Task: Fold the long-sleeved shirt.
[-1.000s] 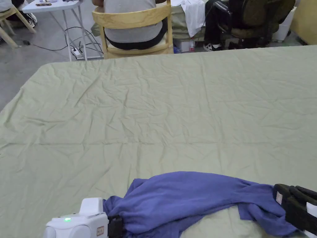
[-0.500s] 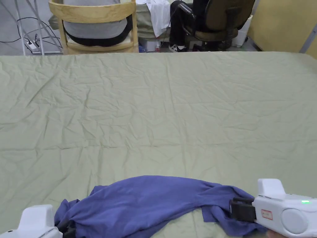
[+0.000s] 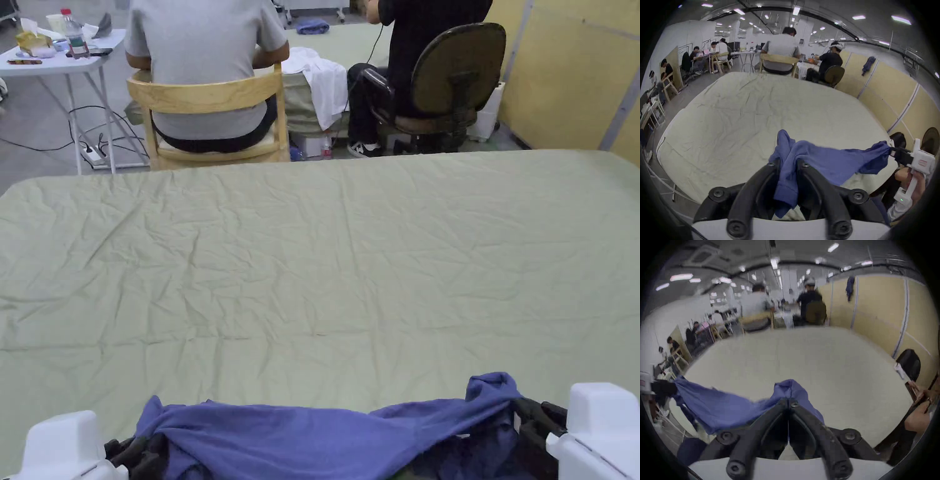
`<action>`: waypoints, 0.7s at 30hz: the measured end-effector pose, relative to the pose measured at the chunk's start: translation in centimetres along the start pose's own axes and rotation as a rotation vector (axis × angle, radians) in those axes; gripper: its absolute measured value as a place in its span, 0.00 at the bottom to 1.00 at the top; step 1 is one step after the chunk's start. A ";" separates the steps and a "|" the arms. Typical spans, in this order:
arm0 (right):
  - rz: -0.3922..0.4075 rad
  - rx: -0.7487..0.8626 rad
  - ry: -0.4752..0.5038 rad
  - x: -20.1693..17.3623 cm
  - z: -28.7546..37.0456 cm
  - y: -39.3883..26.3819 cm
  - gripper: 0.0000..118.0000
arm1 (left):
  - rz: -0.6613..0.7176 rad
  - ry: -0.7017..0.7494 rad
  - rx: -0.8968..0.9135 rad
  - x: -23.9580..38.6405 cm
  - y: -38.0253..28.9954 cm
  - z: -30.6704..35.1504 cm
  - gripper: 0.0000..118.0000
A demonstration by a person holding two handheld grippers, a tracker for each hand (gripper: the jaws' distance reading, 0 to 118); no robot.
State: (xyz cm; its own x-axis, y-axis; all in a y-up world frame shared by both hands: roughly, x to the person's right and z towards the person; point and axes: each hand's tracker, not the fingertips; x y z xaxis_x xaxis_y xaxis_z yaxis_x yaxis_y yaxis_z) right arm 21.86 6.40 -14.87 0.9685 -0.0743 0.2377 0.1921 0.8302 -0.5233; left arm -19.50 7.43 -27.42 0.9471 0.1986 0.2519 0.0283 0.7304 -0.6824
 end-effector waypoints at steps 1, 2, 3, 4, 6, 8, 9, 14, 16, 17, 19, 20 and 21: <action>-0.004 0.041 0.009 -0.1 1.6 0.9 0.02 | -0.001 -0.006 0.019 0.3 0.3 0.8 0.14; -0.010 0.076 0.018 -0.2 2.8 1.7 0.02 | 0.002 -0.010 0.031 0.6 0.7 1.5 0.14; -0.004 0.110 0.030 -0.3 3.9 2.6 0.02 | 0.011 -0.017 0.050 0.8 1.1 2.2 0.14; 0.000 0.139 0.033 -0.1 4.7 3.4 0.02 | 0.019 -0.024 0.069 1.1 1.6 2.7 0.14; 0.015 0.194 0.042 -0.4 6.2 5.4 0.01 | 0.025 -0.038 0.097 1.6 3.0 3.5 0.14; 0.013 0.253 0.049 -0.5 7.1 7.7 0.01 | 0.012 -0.046 0.137 2.3 4.8 3.9 0.14; 0.021 0.277 0.060 -0.6 7.4 9.0 0.01 | 0.003 -0.049 0.158 2.8 5.8 4.1 0.14; 0.064 0.324 0.037 -1.5 6.7 15.9 0.01 | -0.042 -0.100 0.251 4.8 12.6 4.3 0.14; 0.073 0.336 0.019 -1.6 5.8 19.0 0.01 | -0.051 -0.116 0.272 5.4 16.0 3.9 0.14; 0.092 0.343 0.001 -1.7 5.3 20.7 0.01 | -0.052 -0.128 0.283 5.7 17.9 3.6 0.14; 0.105 0.343 -0.016 -1.9 3.9 23.9 0.01 | -0.046 -0.143 0.298 6.1 21.4 2.8 0.14; 0.114 0.339 -0.028 -1.8 3.1 25.3 0.01 | -0.048 -0.148 0.306 6.4 22.9 2.4 0.14; 0.118 0.336 -0.030 -1.8 2.1 26.9 0.01 | -0.052 -0.151 0.315 6.6 24.6 1.8 0.14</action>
State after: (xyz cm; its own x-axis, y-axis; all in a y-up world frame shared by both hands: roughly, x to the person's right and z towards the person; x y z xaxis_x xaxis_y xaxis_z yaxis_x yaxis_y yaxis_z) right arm 24.94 30.04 -27.65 0.9750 0.0449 0.2178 0.0116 0.9678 -0.2514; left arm -13.12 27.86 -41.28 0.8885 0.2330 0.3952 -0.0471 0.9032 -0.4267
